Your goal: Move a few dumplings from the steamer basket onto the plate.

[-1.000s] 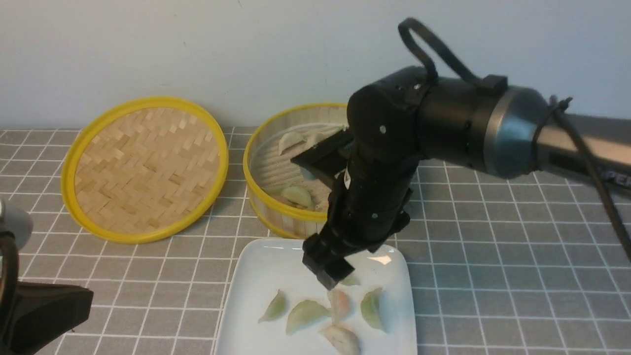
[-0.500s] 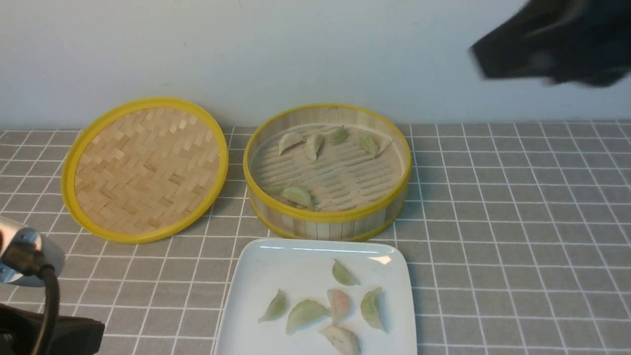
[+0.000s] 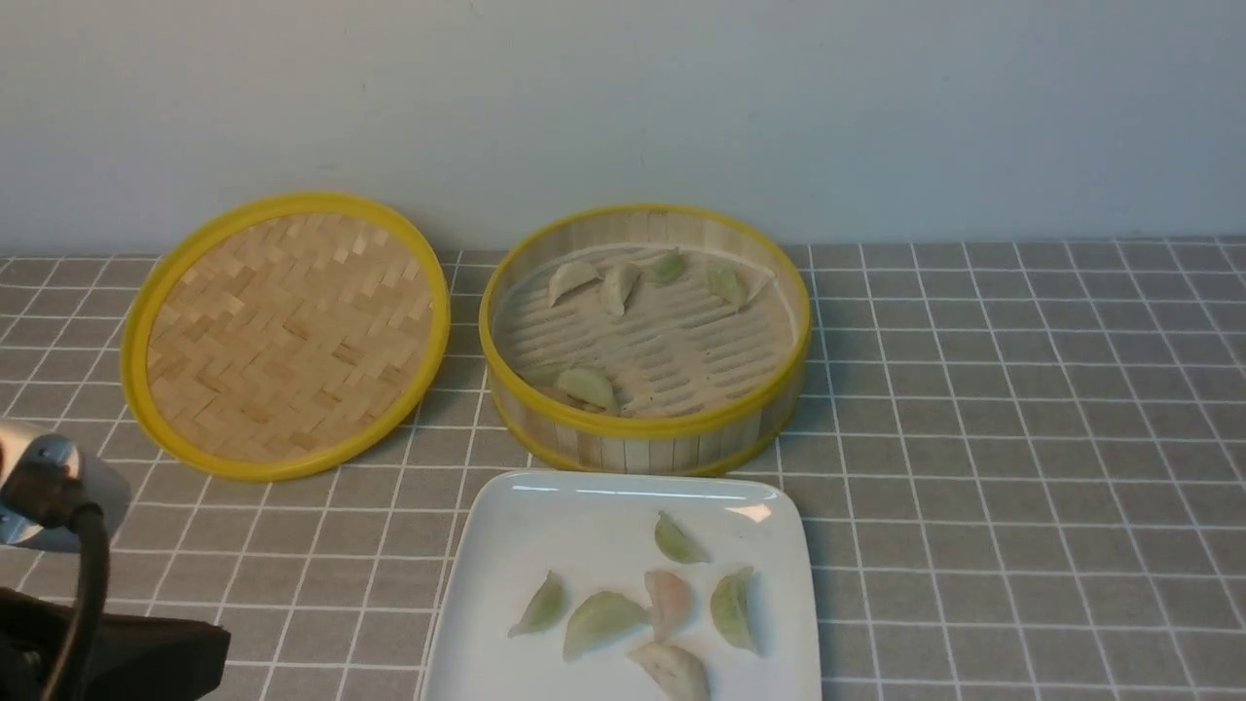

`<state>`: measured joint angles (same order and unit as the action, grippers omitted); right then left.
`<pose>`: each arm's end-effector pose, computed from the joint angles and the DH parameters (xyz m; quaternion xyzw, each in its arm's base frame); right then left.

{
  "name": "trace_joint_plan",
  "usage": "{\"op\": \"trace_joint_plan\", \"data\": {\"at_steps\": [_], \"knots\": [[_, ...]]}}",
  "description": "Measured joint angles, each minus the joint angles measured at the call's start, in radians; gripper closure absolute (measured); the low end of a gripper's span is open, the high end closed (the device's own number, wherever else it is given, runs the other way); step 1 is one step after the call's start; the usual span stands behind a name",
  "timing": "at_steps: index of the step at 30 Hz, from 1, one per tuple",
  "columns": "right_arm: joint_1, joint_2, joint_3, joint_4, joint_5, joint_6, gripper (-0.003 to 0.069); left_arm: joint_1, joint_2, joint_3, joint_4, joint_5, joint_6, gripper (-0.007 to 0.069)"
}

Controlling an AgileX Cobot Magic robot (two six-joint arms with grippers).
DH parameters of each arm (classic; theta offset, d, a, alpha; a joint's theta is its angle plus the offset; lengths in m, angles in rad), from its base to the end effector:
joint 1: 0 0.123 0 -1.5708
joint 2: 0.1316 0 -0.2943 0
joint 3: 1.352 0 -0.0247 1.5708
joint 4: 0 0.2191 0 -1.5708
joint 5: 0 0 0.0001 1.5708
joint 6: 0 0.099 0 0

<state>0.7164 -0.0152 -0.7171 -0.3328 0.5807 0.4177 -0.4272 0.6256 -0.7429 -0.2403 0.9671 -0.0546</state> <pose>-0.0387 -0.0572 0.3595 -0.1046 0.6004 0.2773 0.7427 0.0526 -0.0453 0.3277 0.1457 0.9014 -0.2072 0.3511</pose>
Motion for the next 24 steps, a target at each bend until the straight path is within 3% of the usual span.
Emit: {"op": "trace_joint_plan", "data": {"at_steps": [5,14,19,24], "knots": [[0.0,-0.008,0.073,-0.096,0.005,0.134,0.0672,0.001,-0.002,0.002,-0.062,-0.013,-0.005,0.0629],[0.0,-0.008,0.076,-0.115,-0.021,0.146,0.0672,0.001,-0.156,0.005,-0.074,-0.034,-0.003,0.0629],[0.0,-0.008,0.076,-0.117,-0.021,0.146,0.0672,0.001,-0.376,0.005,-0.012,-0.112,-0.018,0.0629],[0.0,-0.008,0.076,-0.118,-0.022,0.146,0.0672,0.001,-0.461,0.003,-0.039,-0.17,-0.045,0.0629]]}}
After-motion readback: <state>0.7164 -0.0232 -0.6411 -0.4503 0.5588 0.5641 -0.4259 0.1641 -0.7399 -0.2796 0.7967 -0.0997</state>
